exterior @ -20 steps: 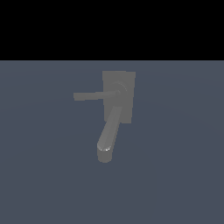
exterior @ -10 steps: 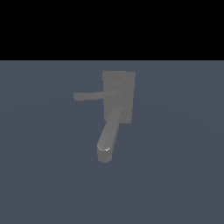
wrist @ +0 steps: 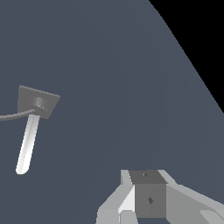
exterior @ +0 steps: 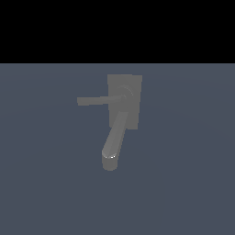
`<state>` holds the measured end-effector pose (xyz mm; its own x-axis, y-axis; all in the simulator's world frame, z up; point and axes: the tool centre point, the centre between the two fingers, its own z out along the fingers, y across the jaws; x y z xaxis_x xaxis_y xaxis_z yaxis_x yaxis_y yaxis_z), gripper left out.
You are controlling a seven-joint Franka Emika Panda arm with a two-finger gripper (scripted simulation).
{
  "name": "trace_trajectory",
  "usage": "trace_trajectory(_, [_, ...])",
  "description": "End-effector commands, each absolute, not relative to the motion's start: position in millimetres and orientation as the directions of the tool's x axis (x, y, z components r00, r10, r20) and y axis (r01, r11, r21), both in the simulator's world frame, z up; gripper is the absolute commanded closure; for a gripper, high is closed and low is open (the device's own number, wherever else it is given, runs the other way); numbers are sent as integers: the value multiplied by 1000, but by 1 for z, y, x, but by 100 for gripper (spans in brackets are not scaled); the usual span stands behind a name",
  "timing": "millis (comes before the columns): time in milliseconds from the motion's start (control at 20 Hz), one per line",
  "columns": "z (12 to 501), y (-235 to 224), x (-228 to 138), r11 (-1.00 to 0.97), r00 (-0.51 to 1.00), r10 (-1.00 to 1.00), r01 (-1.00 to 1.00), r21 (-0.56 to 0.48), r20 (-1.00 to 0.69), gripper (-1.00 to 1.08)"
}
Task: Turn on the faucet by rotating a designated handle.
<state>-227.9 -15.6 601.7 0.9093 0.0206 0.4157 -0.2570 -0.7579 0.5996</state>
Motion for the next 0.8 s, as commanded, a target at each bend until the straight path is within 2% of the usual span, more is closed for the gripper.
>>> trace_trajectory(0, [617,-10,-225,-687,891,59,-291,666,450,108])
trace_trajectory(350, [656,18,-216,-459,846,196,-368,809,496,108])
trace_trajectory(750, [683,69,-198,-166,809,377,-419,893,450,108])
